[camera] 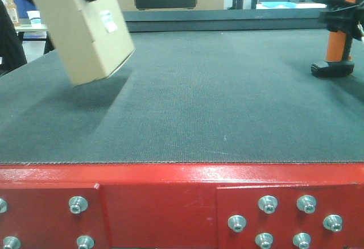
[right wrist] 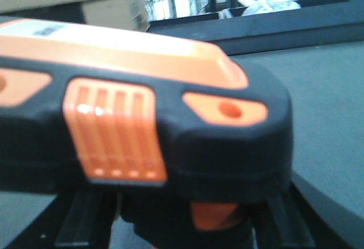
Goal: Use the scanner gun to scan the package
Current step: 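Lift the scanner gun with the right gripper and aim it at the box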
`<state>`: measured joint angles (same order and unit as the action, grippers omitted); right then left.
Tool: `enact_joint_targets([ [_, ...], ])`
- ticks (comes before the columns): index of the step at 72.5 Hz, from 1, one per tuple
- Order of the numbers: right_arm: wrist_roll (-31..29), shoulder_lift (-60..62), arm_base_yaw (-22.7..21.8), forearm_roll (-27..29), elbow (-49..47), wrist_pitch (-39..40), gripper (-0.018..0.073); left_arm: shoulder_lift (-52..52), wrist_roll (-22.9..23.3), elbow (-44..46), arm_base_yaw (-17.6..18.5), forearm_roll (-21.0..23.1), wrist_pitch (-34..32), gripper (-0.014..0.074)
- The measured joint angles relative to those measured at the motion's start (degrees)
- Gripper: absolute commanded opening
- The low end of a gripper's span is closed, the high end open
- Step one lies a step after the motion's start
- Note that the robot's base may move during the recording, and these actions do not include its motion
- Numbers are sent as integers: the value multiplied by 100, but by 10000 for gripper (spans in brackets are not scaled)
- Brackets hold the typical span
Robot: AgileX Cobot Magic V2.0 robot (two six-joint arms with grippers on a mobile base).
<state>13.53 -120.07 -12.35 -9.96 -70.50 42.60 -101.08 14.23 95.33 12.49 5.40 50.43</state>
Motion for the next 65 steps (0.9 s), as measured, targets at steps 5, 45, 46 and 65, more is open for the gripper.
enact_joint_targets([
  [5,-336,132,84,-103,0,-217,-155,0,0,0,0,81,-112,-111],
  [45,-3086,593,680,1235,10,-707,-155,-185,87,-2,0,454,-566,-111],
  [46,-3086,593,680,1249,10,-705,-155,-185,98,-2,0,470,-579,-111],
  [65,-3688,593,1186,1983,10,-708,-155,-362,729,-2,415,482,-1229,-111],
])
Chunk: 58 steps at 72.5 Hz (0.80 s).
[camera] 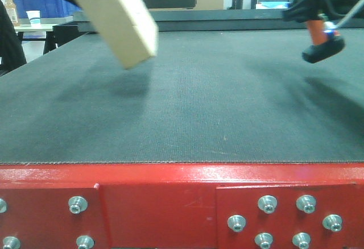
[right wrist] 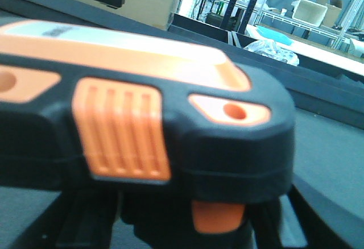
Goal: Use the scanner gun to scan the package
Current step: 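Lift the scanner gun with the right gripper and aim it at the box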
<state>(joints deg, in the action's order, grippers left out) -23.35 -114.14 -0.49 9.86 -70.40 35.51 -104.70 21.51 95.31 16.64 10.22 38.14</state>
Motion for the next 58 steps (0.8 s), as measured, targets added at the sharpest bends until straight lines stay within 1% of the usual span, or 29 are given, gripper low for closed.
enact_joint_targets([
  [4,-251,0,108,231,0,0,-155,-81,160,0,115,-83,-31,-111],
  [12,-447,0,198,396,0,67,-155,-186,304,0,223,-134,-31,-111],
  [24,-482,0,197,528,0,120,-155,-250,384,0,248,-192,-65,-111],
  [38,-461,0,197,538,0,129,-158,-260,395,11,248,-203,-78,-111],
  [42,-323,0,197,538,0,129,-162,-257,395,45,248,-243,-67,-111],
  [47,2,0,182,538,0,129,-162,-262,395,126,238,-432,37,-111],
  [53,648,0,110,476,0,117,-162,-262,327,277,134,-622,279,-111],
  [58,1349,0,-39,180,0,94,-162,-262,133,395,-32,-654,526,-111],
])
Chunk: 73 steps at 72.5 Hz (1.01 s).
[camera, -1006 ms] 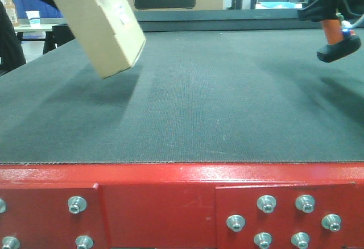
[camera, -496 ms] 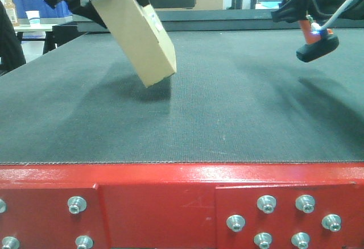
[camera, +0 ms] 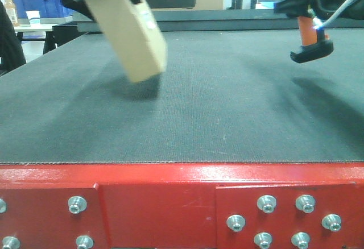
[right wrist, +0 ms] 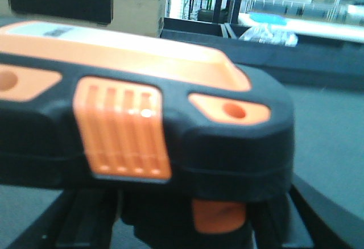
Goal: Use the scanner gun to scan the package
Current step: 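Lift the scanner gun with the right gripper and aim it at the box, then lower the scanner gun back onto the tabletop with the right gripper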
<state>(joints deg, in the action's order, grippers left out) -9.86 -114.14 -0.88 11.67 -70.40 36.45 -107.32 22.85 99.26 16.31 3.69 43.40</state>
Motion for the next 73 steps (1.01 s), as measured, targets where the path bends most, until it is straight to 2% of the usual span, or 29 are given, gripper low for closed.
enact_joint_targets([
  [11,1559,0,-529,-1127,0,0,-162,0,-476,122,-478,23,403,-111],
  [20,2058,0,-869,-1453,86,171,-162,-9,-566,131,-685,-25,483,-111],
  [39,2206,-136,-978,-1576,219,665,-162,-9,-622,143,-697,-129,364,-111],
  [47,2220,-227,-967,-1600,232,887,-162,-13,-622,143,-697,-306,343,-111],
  [73,2229,-478,-967,-1600,232,946,-162,-22,-625,151,-697,-664,212,-111],
])
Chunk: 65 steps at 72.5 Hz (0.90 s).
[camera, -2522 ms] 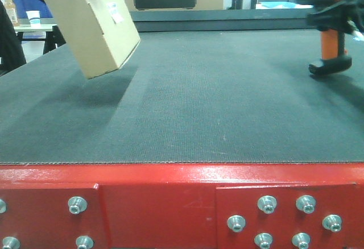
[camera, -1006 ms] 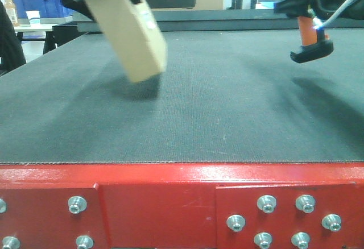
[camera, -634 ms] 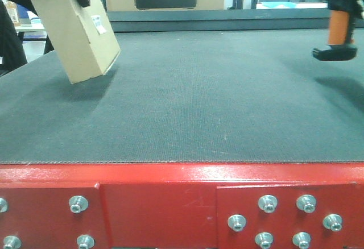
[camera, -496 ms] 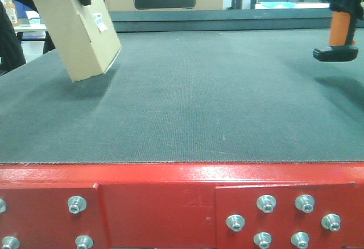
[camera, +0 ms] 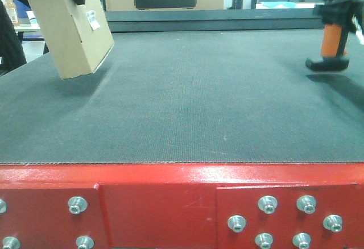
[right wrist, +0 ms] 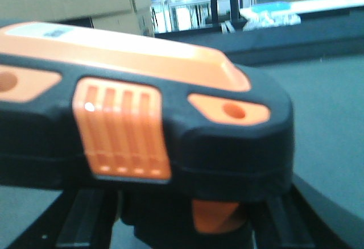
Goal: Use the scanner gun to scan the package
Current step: 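Lower the scanner gun back onto the tabletop with the right gripper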
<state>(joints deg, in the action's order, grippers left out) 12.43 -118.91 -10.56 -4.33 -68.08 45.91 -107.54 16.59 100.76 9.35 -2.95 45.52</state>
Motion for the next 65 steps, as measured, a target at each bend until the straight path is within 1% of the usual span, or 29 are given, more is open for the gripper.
enact_joint_targets([
  [25,4,-69,0,0,0,-23,-162,0,0,0,0,-25,0,-111],
  [29,4,-69,0,0,0,-23,-131,0,0,0,0,-25,13,-111],
  [33,4,-69,0,0,0,-23,-52,0,0,0,0,-25,35,-111],
  [39,4,-69,0,0,0,-23,130,0,0,0,0,-25,74,-111],
  [49,4,-69,0,0,0,-23,369,0,0,0,0,-37,84,-111],
  [53,14,-69,0,0,0,-35,438,0,0,0,0,-37,84,-111],
  [57,25,-58,0,0,0,-35,486,0,0,0,0,-37,84,-111],
  [65,25,0,0,0,-11,-166,533,0,0,0,0,-37,84,-111],
])
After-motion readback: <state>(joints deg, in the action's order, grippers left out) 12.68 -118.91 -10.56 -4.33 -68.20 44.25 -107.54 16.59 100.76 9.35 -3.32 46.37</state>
